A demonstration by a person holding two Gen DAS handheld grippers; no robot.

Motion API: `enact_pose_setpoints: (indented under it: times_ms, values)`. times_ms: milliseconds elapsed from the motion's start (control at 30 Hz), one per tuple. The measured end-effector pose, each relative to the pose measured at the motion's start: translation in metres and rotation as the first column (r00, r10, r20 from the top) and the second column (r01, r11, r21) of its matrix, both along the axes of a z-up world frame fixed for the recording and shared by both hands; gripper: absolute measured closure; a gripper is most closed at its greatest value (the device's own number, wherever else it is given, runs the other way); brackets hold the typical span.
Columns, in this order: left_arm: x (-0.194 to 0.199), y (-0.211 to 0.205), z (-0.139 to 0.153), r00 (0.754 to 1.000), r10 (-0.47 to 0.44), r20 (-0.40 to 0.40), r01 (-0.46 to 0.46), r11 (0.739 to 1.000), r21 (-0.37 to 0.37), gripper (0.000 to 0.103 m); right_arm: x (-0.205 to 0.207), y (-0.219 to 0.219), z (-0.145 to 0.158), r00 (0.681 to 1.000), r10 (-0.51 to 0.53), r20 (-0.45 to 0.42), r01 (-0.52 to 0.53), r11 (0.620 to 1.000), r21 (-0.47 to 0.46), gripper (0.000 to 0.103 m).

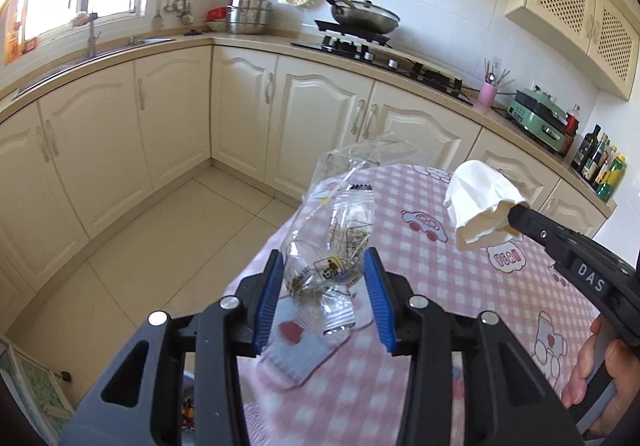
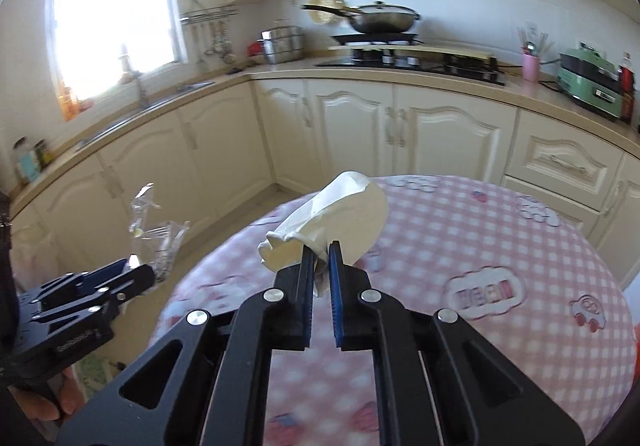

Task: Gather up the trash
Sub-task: 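Carry both items over the blue bucket and open the left gripper, then open the right gripper to drop the white paper into the bucket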

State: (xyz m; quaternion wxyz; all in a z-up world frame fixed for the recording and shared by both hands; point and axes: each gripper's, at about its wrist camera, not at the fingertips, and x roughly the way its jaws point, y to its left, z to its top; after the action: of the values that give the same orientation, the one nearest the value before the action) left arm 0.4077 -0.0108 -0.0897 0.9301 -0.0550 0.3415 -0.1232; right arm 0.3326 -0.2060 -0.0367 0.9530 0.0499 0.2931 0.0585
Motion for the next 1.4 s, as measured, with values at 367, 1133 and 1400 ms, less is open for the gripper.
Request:
enact_pose_setpoints:
  times_ms: [367,1133,1400]
  values:
    - [-0.076,0.132,-0.013,0.982,0.187,-0.025,-0.187,0.982,-0.017,0.063,-0.038,0.159,-0.012,0.953,0.303,-0.031,-0.303,0.953,0.016,0.096]
    - [-0.075,0.267,-0.197,0.881,0.316,-0.353,-0.346,0.938,-0.023,0.059,-0.003,0.291,-0.163,0.871,0.371,-0.322,-0.387,0.922,0.014,0.096]
    - [-0.069,0.275,-0.216,0.864,0.332,-0.38,-0.36,0.933,-0.003,0.044,0.001,0.294,-0.185,0.86,0.357,-0.364,-0.377,0.926,0.016,0.096]
